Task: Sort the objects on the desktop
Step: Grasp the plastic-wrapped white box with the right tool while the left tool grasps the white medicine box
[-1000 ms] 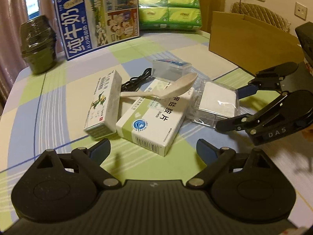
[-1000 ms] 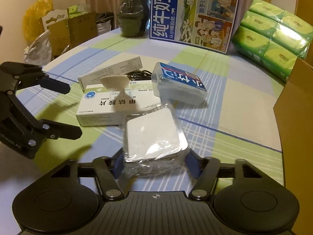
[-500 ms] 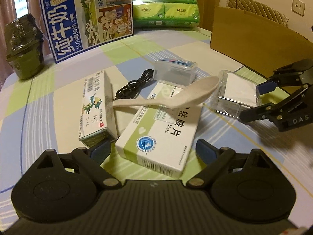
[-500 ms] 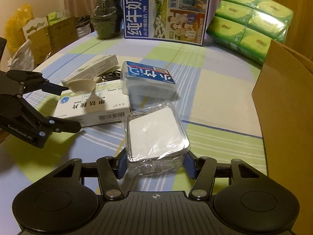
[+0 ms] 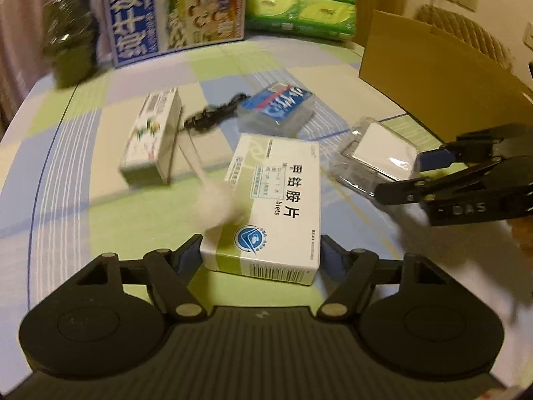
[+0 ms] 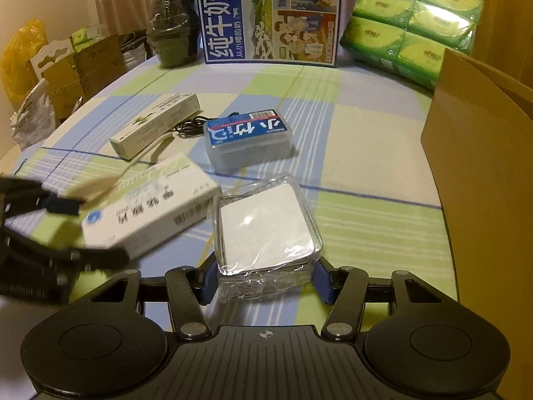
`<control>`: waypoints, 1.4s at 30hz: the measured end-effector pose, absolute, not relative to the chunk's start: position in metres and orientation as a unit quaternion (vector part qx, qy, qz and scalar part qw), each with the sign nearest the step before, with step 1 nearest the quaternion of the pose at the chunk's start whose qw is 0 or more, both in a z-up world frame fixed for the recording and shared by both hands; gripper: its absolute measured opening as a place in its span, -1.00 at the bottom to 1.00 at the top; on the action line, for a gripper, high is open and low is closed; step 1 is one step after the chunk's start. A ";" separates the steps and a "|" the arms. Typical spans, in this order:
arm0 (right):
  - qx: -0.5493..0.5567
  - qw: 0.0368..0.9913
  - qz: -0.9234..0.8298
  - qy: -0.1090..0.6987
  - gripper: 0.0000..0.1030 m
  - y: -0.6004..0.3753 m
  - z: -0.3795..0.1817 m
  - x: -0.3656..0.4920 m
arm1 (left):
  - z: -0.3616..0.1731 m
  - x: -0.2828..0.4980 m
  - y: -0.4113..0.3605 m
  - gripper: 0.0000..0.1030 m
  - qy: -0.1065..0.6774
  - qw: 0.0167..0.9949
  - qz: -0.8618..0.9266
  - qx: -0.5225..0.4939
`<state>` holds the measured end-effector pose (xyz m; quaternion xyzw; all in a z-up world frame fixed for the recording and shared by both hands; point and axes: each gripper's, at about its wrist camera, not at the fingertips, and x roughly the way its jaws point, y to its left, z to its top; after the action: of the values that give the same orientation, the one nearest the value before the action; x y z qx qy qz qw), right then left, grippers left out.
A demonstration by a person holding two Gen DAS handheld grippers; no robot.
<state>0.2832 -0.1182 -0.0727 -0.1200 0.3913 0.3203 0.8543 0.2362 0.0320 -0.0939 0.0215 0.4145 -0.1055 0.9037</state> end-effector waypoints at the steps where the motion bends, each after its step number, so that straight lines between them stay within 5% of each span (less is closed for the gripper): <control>1: -0.118 0.855 0.318 0.393 0.03 -0.121 -0.071 0.279 | -0.093 0.230 0.027 0.34 0.417 0.903 -0.097 0.017; 17: -0.125 0.861 0.296 0.395 0.05 -0.189 -0.069 0.174 | -0.086 0.121 -0.018 0.36 0.451 0.891 -0.045 -0.031; 24: -0.142 0.870 0.302 0.364 0.40 -0.196 -0.069 0.162 | -0.086 0.098 -0.029 0.53 0.404 0.914 -0.030 -0.035; 34: -0.140 0.869 0.312 0.358 0.38 -0.194 -0.080 0.169 | -0.091 0.108 -0.037 0.58 0.386 0.922 -0.038 0.005; 42: -0.123 0.869 0.316 0.359 0.16 -0.194 -0.080 0.171 | -0.095 0.120 -0.033 0.58 0.381 0.924 -0.041 0.003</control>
<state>0.1709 -0.1943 -0.0797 -0.1231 0.3592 0.3163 0.8694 0.1195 -0.0335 -0.0952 0.0032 0.3806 -0.0407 0.9238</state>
